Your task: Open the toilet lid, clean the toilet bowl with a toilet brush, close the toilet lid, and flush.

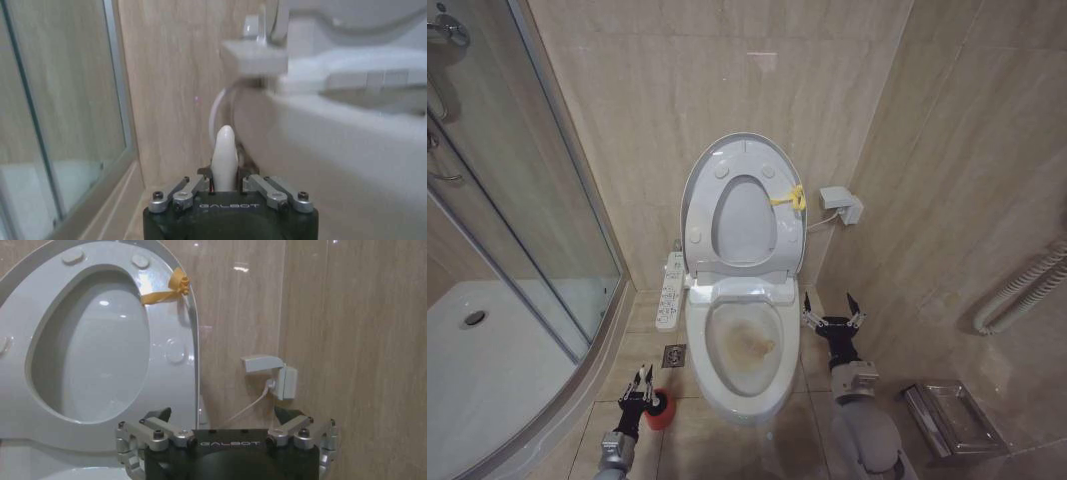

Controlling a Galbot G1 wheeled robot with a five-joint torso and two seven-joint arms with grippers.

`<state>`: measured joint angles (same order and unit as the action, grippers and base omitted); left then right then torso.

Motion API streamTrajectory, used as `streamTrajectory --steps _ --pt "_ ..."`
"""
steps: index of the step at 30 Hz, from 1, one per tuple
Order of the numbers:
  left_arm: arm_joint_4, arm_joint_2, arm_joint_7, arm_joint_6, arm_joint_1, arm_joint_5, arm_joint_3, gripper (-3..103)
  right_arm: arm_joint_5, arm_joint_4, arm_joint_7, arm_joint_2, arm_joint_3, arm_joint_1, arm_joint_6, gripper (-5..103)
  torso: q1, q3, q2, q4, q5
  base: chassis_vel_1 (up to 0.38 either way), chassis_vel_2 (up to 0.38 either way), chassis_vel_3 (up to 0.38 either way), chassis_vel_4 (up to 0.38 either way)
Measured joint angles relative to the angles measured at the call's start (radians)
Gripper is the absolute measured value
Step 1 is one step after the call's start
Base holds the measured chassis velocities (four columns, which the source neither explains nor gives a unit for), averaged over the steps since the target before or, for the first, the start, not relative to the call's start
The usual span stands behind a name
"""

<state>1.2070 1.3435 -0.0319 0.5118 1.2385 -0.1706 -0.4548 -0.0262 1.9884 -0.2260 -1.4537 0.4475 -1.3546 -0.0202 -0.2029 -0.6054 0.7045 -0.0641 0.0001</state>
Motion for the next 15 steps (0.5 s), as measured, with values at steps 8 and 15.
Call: streamTrajectory --steps 8,15 --pt "0.261 -0.025 0.018 -0.023 0.109 0.012 -0.046 21 0.000 0.000 0.000 0.000 0.000 0.000 0.000 100 0.000 0.000 0.000 0.0000 0.0000 0.000 0.000 0.000 0.000" --pt "0.470 -0.034 0.030 -0.065 0.201 -0.012 -0.056 21 0.000 0.000 0.000 0.000 0.000 0.000 0.000 100 0.000 0.000 0.000 0.0001 -0.0002 0.000 0.000 0.000 0.000"
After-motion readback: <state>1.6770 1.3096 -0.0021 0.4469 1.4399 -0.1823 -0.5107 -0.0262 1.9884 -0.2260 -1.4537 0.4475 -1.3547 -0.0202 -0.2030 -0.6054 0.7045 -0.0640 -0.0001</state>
